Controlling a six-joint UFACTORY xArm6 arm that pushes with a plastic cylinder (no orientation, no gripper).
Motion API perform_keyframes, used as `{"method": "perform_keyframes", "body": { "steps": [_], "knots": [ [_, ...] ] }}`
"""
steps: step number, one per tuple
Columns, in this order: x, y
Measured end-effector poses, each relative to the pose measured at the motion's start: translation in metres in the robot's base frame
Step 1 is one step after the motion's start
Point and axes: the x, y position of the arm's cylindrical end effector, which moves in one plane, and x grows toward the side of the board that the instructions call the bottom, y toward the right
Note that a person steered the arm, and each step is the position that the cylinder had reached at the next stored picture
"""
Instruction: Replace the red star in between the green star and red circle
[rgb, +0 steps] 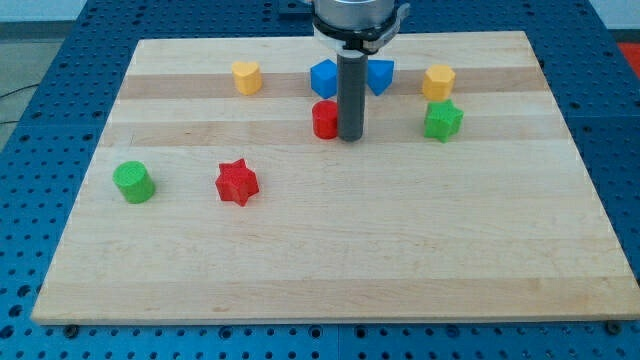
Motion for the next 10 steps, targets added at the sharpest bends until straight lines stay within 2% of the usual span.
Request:
{"method": "perform_keyframes", "body": {
  "steps": [1, 2, 3, 4, 6, 8, 10],
  "knots": [
    [0.106, 0.003],
    [0.146, -0.067],
    [0.147, -0.136],
    [0.111, -0.146],
    [0.093, -0.157],
    [0.081, -0.155],
    [0.075, -0.101]
  ]
}}
